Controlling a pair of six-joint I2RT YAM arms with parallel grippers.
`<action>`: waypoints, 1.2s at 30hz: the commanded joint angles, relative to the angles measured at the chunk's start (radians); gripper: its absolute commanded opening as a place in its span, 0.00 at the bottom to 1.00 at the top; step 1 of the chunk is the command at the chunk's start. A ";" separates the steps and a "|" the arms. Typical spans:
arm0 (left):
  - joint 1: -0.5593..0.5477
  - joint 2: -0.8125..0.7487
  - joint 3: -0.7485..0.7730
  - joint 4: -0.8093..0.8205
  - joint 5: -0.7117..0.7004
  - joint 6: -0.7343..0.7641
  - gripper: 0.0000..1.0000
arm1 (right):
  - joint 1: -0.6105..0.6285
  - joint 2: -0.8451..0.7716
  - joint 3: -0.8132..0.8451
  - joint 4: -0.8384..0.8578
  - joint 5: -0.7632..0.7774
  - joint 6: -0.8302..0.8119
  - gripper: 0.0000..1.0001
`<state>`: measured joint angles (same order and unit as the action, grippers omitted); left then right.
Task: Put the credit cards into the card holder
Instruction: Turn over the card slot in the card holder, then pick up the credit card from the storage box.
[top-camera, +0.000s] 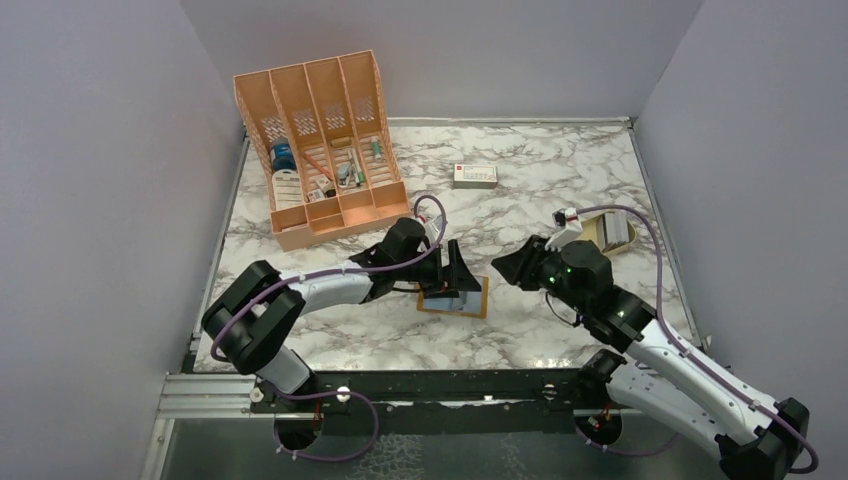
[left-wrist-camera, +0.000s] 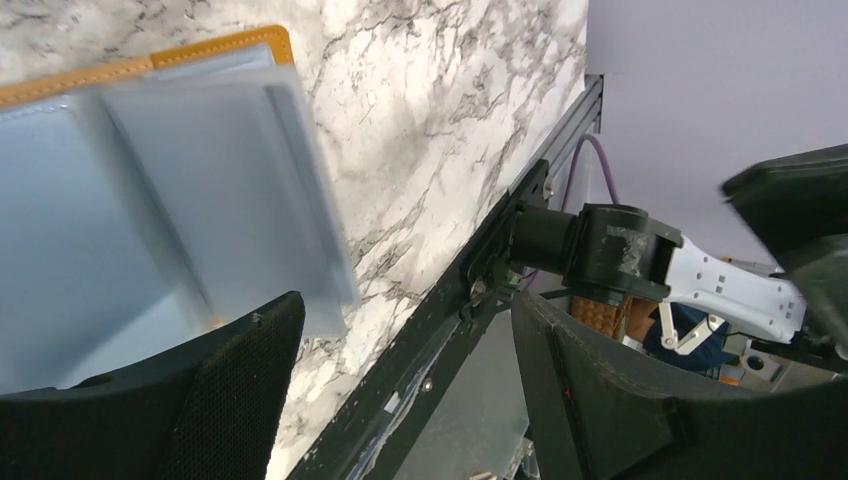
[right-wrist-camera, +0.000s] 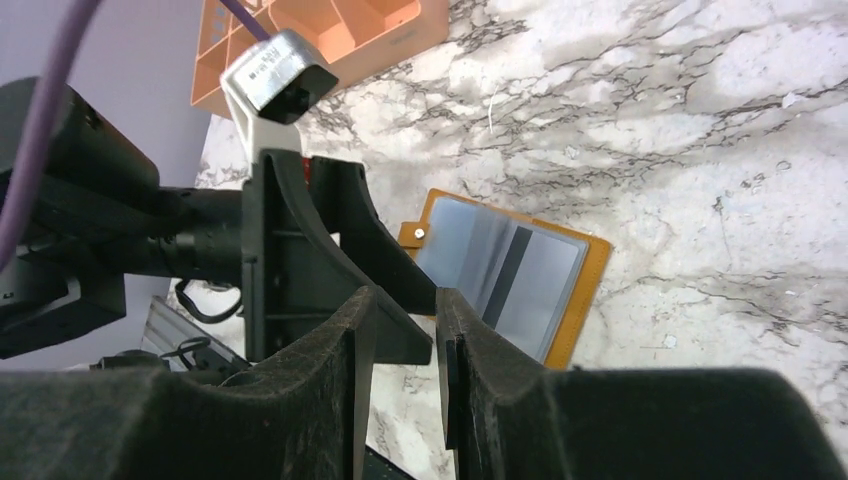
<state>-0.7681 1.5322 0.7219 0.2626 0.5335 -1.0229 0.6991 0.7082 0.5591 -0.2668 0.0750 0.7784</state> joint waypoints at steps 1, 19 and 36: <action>-0.022 0.024 0.033 0.040 0.007 0.005 0.78 | 0.005 -0.014 0.064 -0.062 0.064 -0.037 0.29; 0.000 -0.117 0.071 -0.264 -0.165 0.246 0.78 | 0.003 0.177 0.225 -0.147 0.395 -0.300 0.38; 0.079 -0.330 0.221 -0.729 -0.087 0.666 0.79 | -0.390 0.623 0.426 -0.208 0.464 -0.625 0.41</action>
<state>-0.6937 1.2560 0.8722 -0.3244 0.4011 -0.5056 0.4023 1.2461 0.9272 -0.4068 0.4782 0.2279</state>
